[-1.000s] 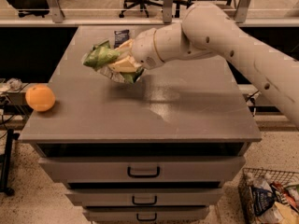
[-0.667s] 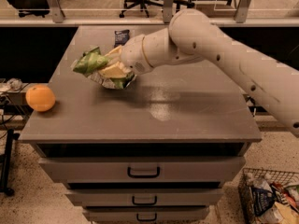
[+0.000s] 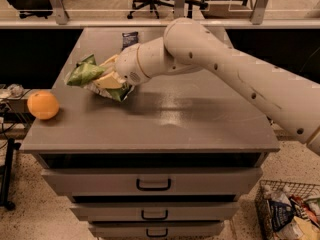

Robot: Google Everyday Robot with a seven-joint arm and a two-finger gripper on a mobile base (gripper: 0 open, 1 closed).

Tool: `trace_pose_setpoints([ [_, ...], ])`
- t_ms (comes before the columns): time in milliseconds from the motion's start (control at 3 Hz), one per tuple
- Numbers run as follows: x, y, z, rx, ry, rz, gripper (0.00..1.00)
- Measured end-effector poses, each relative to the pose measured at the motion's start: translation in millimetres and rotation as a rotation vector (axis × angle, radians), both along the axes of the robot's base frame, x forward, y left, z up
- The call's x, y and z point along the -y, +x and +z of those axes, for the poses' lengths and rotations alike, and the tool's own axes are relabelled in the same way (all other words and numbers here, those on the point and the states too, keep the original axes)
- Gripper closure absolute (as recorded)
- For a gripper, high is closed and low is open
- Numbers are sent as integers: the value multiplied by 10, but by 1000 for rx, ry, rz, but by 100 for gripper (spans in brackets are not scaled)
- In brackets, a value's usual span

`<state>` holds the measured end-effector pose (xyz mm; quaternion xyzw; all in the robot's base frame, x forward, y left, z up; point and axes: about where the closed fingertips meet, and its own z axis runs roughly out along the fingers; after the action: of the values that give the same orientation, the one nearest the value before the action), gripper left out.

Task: Move green jalapeno chip bag near orange

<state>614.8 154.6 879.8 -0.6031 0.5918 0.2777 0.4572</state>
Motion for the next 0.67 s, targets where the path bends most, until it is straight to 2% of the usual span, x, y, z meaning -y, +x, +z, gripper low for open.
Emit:
trace_pose_setpoints([
  [333,-112,-29,6,-18,13,2,100],
  [667,-176,-61,13,-37,20,7,89],
])
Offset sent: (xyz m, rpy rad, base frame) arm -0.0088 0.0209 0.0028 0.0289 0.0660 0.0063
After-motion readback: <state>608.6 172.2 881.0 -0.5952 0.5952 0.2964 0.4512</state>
